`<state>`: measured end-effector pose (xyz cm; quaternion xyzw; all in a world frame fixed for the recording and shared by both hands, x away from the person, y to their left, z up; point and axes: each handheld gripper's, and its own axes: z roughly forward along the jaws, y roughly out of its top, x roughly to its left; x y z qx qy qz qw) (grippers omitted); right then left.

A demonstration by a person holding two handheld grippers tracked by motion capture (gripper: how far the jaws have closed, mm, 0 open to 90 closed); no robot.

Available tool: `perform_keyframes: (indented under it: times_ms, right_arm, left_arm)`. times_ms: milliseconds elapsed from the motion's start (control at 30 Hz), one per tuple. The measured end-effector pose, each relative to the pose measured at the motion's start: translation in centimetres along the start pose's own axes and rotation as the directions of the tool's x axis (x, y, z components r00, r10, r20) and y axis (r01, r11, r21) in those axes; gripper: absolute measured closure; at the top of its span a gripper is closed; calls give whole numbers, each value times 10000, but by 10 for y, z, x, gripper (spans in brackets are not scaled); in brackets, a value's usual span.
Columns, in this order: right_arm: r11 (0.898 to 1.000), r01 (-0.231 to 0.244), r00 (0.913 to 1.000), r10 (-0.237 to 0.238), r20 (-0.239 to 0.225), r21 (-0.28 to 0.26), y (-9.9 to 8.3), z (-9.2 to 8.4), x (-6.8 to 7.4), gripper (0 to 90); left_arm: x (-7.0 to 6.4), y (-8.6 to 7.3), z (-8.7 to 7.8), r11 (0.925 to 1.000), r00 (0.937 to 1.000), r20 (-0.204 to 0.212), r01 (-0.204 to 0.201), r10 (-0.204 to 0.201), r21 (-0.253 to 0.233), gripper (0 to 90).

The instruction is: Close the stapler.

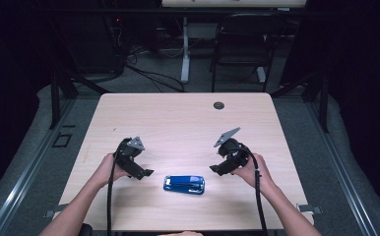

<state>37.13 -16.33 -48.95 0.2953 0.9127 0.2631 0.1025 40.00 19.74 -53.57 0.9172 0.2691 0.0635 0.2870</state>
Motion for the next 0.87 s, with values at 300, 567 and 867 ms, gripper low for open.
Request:
perform_keyframes:
  times_ms: [300,567,867]
  right_arm:
    - [9931,-1138,9885,1106,1033,265,-33,-15,-30,0]
    - [9808,-1829,9760,1728,1327,680,-64,-4,-53,0]
    - [9745,-1470,9877,1355,774,1698,-79,31,-61,0]
  left_arm:
    - [21,-11,-3,9946,9903,-978,952,-989,-422,0]
    - [34,-19,6,9865,9798,-1191,1633,-1608,117,0]
    - [38,-20,21,9788,9742,-1473,1851,-1711,871,0]
